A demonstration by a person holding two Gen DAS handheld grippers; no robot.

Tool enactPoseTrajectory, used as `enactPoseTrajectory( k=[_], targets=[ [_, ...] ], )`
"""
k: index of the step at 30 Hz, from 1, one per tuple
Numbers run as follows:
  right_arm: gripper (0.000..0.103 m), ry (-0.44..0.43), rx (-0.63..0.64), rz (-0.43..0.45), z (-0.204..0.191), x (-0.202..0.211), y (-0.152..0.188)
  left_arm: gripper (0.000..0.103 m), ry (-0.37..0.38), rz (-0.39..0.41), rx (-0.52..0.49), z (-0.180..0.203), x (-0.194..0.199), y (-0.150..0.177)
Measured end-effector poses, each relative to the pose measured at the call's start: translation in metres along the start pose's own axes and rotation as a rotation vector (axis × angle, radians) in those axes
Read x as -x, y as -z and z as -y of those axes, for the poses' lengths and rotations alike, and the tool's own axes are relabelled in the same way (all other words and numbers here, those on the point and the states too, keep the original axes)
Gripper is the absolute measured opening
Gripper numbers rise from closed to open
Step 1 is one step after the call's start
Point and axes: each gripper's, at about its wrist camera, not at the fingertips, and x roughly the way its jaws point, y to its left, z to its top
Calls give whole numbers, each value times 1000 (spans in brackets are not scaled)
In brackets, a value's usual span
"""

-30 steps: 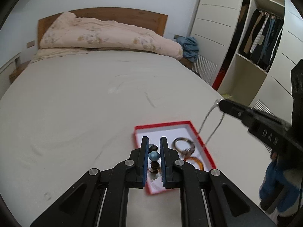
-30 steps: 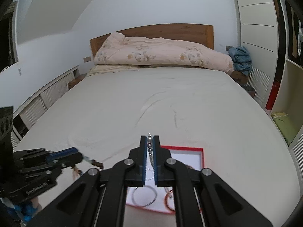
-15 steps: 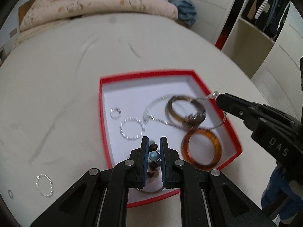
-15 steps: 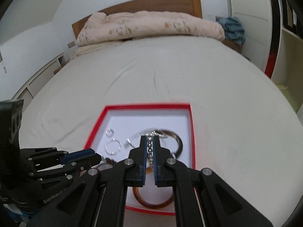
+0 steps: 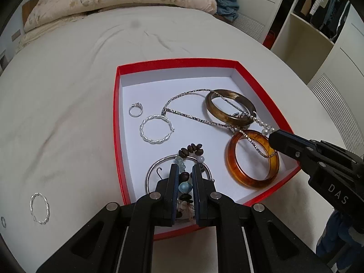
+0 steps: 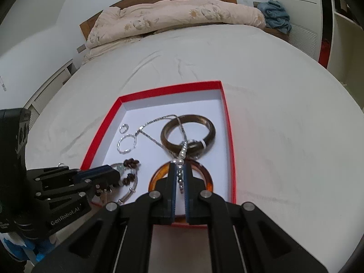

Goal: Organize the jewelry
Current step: 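Open both grippers to release the bracelet and necklace in the box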

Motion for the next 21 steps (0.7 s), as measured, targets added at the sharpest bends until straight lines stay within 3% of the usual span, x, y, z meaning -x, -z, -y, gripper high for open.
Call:
enactPoseTrajectory(
  k=[21],
  targets=[
    [6, -3, -39, 2, 10, 5, 19, 11, -41, 25, -45, 8, -1, 4]
  ],
)
